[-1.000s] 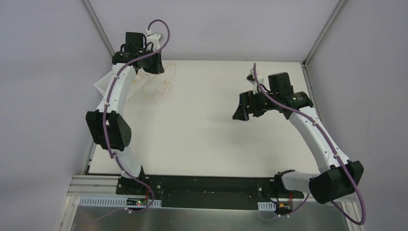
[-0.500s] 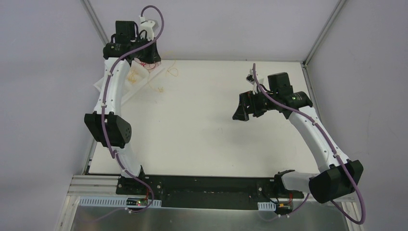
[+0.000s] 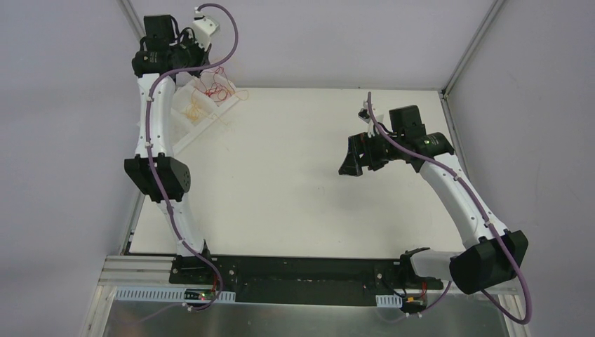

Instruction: Untangle the cables

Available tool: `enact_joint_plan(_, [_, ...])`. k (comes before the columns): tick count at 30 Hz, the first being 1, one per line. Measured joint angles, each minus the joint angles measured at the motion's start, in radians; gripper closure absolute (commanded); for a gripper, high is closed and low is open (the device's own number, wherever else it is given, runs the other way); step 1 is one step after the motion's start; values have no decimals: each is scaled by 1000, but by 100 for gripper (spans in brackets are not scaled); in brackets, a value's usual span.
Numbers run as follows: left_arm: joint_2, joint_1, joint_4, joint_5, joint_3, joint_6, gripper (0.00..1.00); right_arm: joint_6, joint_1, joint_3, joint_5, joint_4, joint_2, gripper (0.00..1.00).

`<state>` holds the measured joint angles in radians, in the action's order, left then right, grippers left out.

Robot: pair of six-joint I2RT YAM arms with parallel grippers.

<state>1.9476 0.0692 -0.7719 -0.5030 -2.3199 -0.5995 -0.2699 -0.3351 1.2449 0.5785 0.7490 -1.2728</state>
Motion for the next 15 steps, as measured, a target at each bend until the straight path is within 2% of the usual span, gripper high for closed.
enact_joint_plan(5, [118, 51, 13, 18, -90, -104, 100, 0, 0, 0, 0, 0, -7, 4])
enact_joint_plan(15, [217, 151, 95, 39, -106, -220, 100, 3, 0, 0, -13, 0, -26, 4])
